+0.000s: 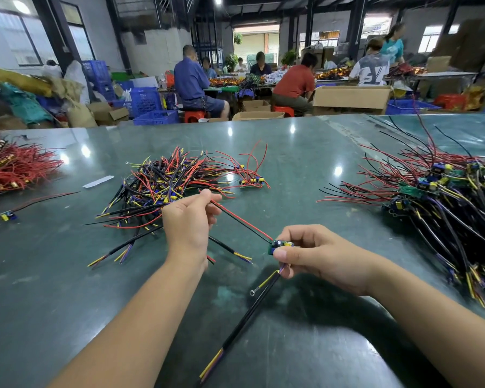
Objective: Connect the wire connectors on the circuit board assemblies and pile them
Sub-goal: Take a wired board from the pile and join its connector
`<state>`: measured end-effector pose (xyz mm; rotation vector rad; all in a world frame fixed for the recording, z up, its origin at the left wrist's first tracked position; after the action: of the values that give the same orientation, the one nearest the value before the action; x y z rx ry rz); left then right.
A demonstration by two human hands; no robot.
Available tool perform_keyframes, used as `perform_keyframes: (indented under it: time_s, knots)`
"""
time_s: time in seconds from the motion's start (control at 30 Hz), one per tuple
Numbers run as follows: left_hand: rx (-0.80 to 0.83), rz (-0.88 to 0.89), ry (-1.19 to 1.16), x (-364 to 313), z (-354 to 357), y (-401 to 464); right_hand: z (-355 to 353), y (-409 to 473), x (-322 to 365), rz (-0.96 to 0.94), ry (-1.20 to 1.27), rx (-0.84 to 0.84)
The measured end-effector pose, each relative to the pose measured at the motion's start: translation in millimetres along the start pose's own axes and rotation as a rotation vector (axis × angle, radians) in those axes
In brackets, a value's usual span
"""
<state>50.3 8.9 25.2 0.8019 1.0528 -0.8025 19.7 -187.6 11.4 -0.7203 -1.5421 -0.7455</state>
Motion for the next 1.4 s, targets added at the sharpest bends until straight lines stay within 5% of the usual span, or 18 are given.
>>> perform_keyframes:
  time_s: [0.33, 0.47, 0.63, 0.73, 1.1, 1.4]
  knots:
    - [-0.11, -0.1, -0.161, -4.7, -20.9, 20.4, -6.0, -4.2, -2.4, 0.006, 0.058, 0.004]
    - [0.12, -0.301, -0.272, -0.4, -2.3, 3.4, -7.8, 1.3, -4.0, 0.009, 0.241, -0.133]
    - [0.586, -0.356, 0.03, 2.3, 16.3, -20.7, -7.3, 1.5, -3.8, 0.006, 0.302, -0.186]
    - [0.732, -0.305, 0.131, 10.6, 26.8, -38.8, -2.5, 1.6, -4.5, 0.002, 0.257, -0.143]
    - [0.492, -0.042, 0.159, 7.7, 29.9, -39.6, 2.2, 3.2, -3.8, 0.125, 0.018, -0.322]
    - [0.61, -0.002, 0.306, 5.5, 29.8, -40.8, 2.9, 1.6, 4.7, 0.005, 0.028, -0.393]
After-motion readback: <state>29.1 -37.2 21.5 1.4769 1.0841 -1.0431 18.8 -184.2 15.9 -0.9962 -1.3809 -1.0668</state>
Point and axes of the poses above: each hand's wrist, its own y-axis towards the middle knuckle, its own z-axis out of the palm, x = y × z, the point moved 3 cm from there along y, towards the middle knuckle, and after that the axes turned 1 degree about -z, right-handed, at the moved point
